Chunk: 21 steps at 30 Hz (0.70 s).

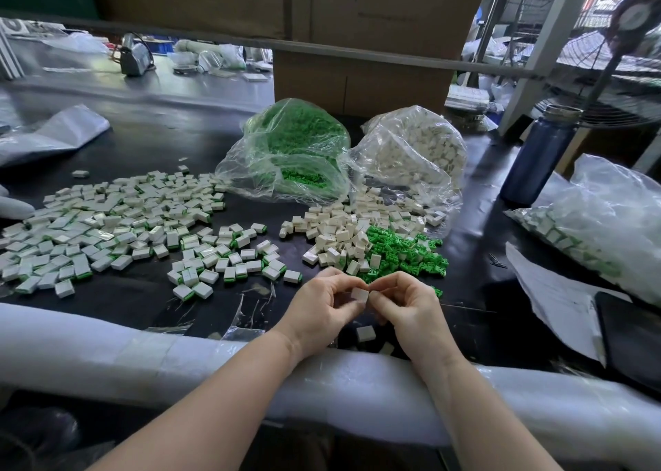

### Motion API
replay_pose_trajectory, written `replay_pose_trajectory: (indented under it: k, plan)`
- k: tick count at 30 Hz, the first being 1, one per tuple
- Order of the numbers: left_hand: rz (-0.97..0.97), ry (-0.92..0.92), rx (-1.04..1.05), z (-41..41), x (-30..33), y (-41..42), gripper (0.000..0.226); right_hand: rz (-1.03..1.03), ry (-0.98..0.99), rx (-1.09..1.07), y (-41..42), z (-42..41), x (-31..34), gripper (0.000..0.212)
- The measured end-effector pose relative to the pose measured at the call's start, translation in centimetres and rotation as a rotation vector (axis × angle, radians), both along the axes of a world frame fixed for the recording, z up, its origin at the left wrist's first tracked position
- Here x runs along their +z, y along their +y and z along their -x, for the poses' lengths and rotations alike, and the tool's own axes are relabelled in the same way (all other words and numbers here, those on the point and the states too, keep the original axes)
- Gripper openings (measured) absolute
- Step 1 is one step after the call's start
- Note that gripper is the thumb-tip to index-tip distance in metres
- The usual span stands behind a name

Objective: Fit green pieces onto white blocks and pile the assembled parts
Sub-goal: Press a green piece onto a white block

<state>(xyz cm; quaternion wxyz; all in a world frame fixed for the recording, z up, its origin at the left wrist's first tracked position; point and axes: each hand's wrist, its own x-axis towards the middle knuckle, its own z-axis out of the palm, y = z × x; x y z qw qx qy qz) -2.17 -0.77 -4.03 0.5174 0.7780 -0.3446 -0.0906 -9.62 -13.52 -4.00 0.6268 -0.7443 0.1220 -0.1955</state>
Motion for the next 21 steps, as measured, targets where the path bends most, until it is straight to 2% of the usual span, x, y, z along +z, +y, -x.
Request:
replay_pose_trajectory:
  k: [3,7,12,16,21]
  plan:
    - [-0.007,-0.118,0.015,0.04,0.05,0.17,0.035,-0.001,0.010,-0.013,-0.10,0.00,-0.09,0.013]
    - [-0.002,-0.204,0.042,0.22,0.12,0.14,0.018,0.010,0.022,-0.003,-0.15,-0.03,-0.20,0.011]
    - [0.015,0.012,0.039,-0.19,-0.09,0.14,0.009,-0.060,0.018,-0.020,-0.17,0.04,-0.27,0.012]
    - [0.009,0.124,0.022,-0.46,-0.19,0.20,0.009,-0.025,0.037,-0.026,0.01,0.02,-0.25,0.013]
    - [-0.051,0.126,0.008,-0.57,-0.38,0.23,0.010,0.047,0.085,-0.026,0.13,0.00,-0.15,0.015]
